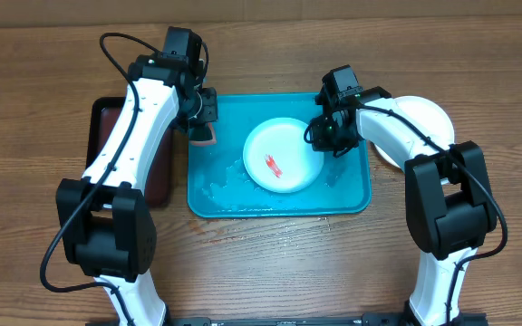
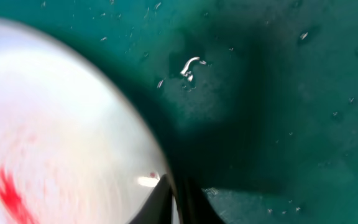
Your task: Clean dirty plates on tray and stack at the side
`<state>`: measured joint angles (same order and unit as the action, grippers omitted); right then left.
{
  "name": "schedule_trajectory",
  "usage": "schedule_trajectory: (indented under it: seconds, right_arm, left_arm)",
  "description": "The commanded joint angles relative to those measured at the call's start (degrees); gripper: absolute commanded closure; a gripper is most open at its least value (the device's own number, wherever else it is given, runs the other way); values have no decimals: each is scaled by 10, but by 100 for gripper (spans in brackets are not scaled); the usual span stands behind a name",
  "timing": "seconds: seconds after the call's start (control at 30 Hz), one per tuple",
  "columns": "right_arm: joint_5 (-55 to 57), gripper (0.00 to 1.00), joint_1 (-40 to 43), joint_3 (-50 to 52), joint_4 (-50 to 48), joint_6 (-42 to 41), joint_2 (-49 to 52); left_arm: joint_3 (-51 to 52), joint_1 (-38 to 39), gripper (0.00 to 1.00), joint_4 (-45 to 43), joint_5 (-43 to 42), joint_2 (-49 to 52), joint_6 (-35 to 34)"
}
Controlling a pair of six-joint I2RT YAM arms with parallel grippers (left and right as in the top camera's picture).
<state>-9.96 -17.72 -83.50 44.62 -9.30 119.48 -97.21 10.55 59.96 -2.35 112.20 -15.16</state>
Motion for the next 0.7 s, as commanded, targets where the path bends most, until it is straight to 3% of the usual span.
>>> schedule_trajectory:
  seconds: [0.0,0.27,0.5,0.67]
  right_arm:
    - [9,96,-3,2,-2,-7,3]
    - [-18,96,-6,3,49,-158,3]
    - [-1,96,-64,35,42,-294,3]
    - [-2,96,-100,38,22,-312,3]
  left_arm:
    - [4,4,96,-2,-2,0,-12]
    - [4,4,96,-2,-3,0,-12]
    - [10,8,96,-3,-22,0,-12]
    - [40,23,96,-18,-21,0,-12]
